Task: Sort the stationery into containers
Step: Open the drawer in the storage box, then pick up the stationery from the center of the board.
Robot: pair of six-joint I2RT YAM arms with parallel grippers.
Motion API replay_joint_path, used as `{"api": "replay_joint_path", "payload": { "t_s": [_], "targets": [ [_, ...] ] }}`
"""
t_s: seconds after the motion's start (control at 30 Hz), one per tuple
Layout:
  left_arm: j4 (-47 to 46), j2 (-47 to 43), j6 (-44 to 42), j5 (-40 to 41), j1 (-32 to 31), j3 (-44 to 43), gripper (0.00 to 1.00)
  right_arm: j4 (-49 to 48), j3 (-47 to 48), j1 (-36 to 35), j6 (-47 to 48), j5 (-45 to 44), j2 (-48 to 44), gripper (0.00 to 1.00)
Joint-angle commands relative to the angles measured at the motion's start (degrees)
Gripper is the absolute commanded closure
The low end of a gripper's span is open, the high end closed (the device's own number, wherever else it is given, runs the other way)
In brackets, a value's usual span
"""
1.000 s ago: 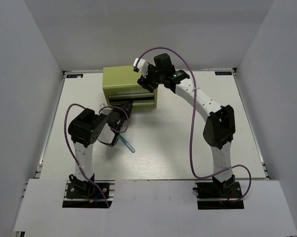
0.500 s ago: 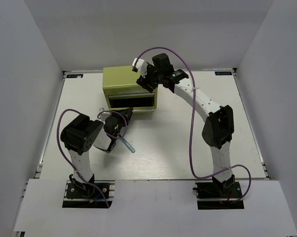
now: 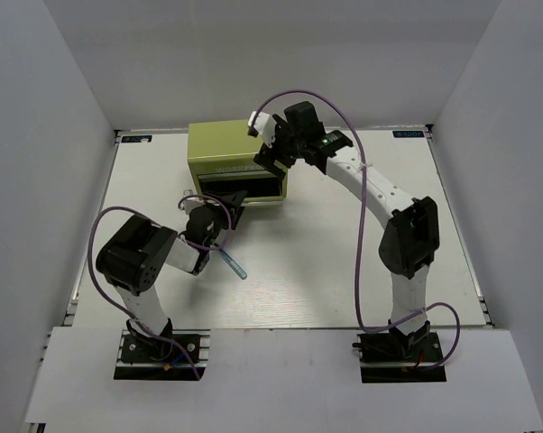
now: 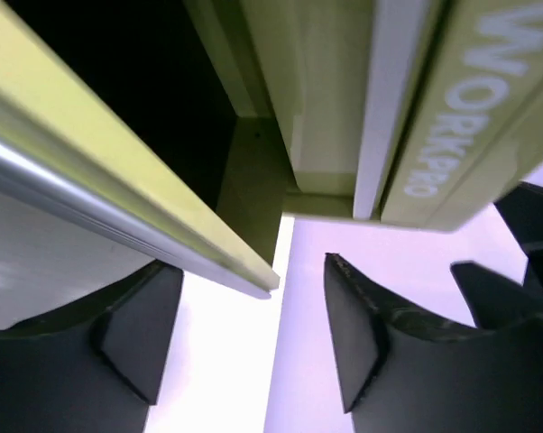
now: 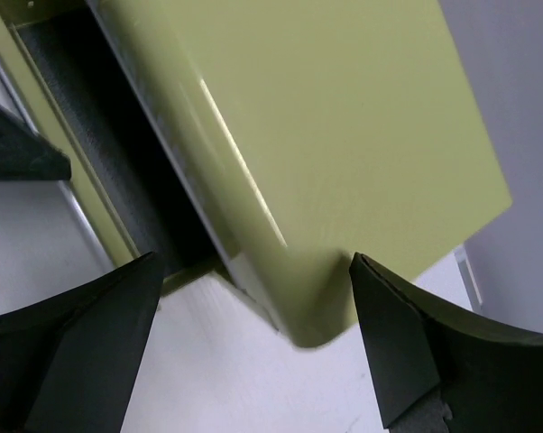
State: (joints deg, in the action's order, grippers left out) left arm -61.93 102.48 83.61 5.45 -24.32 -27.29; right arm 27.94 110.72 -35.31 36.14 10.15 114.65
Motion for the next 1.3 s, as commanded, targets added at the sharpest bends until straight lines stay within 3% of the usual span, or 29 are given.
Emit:
{"api": "replay_joint_path", "payload": {
  "t_s": [0.0, 0.07, 0.2, 0.23, 0.27, 0.43, 0.53, 0.57, 0.6, 0.67, 0.77, 0.93, 1.0, 1.1, 1.27],
  "targets": [
    [4.7, -5.26, -2.31, -2.28, 0.23, -1.36, 0.25, 0.98, -3.65, 0.42, -0.89, 0.22, -8.02, 0.1],
    [6.64, -6.67, -3.54, -3.07, 0.23, -1.36, 0.19, 0.8, -6.29, 0.42, -1.07, 0.13, -9.18, 0.1],
    [12.53, -11.41, -4.78, -7.81, 0.23, -1.36, 0.19, -0.43, -10.51, 0.68, -1.51, -0.74, -13.91, 0.1],
    [15.5, -12.9, -4.78, -8.35, 0.23, 0.38, 0.1, -1.65, -13.22, 0.77, -2.9, -0.66, -15.67, 0.1],
    [16.92, -16.4, -5.56, -8.88, -0.55, 1.26, 0.1, -2.45, -14.29, 0.86, -3.53, -0.49, -17.51, 0.1],
    [30.27, -28.89, -7.58, -13.45, -0.56, 10.31, 0.09, -3.51, -20.54, 1.12, -5.72, 8.2, -23.06, 0.1],
    [40.01, -41.06, -11.09, -13.98, 0.05, 13.31, 0.03, -2.46, -23.61, 0.86, -6.69, 14.61, -24.2, 0.27],
    [48.05, -44.35, -12.93, -13.28, 0.06, 13.31, 0.03, -1.5, -24.23, 0.6, -6.96, 16.55, -24.56, 0.39],
    [52.4, -47.6, -17.3, -11.27, 0.06, 12.44, 0.0, -1.32, -26.15, 0.07, -6.87, 17.35, -24.48, 0.44],
    [64.75, -56.19, -21.19, -7.76, 0.06, 10.86, 0.0, -0.44, -27.21, -1.07, -7.31, 19.55, -24.56, 0.53],
    [79.79, -62.64, -26.3, -3.54, 0.06, 7.08, 0.0, 0.88, -29.85, -4.23, -8.54, 20.43, -23.77, 0.58],
    [98.29, -68.02, -28.68, 1.48, 0.06, -0.21, 0.0, 1.5, -29.16, -12.21, -13.28, 18.77, -18.33, 0.58],
    [104.87, -69.69, -29.21, 4.2, 0.06, -2.85, 0.0, 1.06, -28.54, -14.33, -15.82, 17.71, -14.21, 0.51],
    [107.01, -72.41, -27.02, 5.62, -0.65, -4.87, 0.0, 1.67, -25.12, -17.15, -18.02, 16.92, -9.19, 0.46],
    [119.3, -73.91, -22.36, 12.64, -0.65, -14.51, 0.0, 0.89, -18.88, -20.84, -21.28, 13.32, -1.01, 0.43]
  ]
}}
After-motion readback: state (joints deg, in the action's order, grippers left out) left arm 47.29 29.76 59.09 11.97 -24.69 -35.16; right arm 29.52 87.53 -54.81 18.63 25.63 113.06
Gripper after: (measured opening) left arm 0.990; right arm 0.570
